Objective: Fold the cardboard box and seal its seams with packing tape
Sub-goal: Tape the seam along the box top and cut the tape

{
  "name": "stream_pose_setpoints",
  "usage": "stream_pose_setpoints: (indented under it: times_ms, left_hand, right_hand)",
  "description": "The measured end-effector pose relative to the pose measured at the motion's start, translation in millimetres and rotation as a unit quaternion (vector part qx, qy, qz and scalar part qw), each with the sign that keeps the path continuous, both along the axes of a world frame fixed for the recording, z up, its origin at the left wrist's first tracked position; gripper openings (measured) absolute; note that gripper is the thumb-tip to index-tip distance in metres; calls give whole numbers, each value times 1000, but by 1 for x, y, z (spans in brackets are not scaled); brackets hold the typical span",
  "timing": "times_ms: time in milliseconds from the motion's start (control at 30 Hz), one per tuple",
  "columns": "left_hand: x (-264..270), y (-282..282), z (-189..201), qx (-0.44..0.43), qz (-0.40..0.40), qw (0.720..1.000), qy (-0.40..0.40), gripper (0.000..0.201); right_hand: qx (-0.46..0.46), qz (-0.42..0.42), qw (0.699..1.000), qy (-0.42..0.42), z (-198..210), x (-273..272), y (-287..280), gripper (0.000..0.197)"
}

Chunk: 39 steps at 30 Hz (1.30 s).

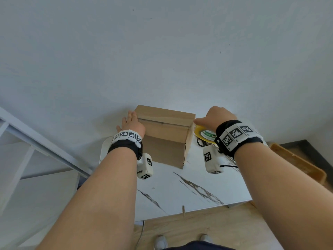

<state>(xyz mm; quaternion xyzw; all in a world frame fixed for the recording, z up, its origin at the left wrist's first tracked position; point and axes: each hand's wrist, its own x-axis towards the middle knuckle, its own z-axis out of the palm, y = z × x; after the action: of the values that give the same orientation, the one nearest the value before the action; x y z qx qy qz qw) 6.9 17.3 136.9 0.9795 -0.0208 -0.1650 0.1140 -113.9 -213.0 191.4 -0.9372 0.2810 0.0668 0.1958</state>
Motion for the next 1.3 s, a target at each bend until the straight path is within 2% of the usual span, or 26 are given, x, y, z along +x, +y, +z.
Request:
stream_pose_setpoints:
  times_ms: [567,700,1200,1300]
  left_hand:
    - [-6,-2,3,9,10,1000,-11,78]
    - [-6,-1,3,9,6,1000,-14,73]
    - [-6,-6,-3,19,20,999,-28,81]
    - [-5,-6,-4,16,20,999,-27,80]
  right_hand:
    - [39,-20,998,46,-13,1,3,32]
    - [35,-9,998,54,-7,1,3,31]
    - [42,-5,997,60,10,-1,7,29]
    - [22,-7,999,38,18,-1,6,29]
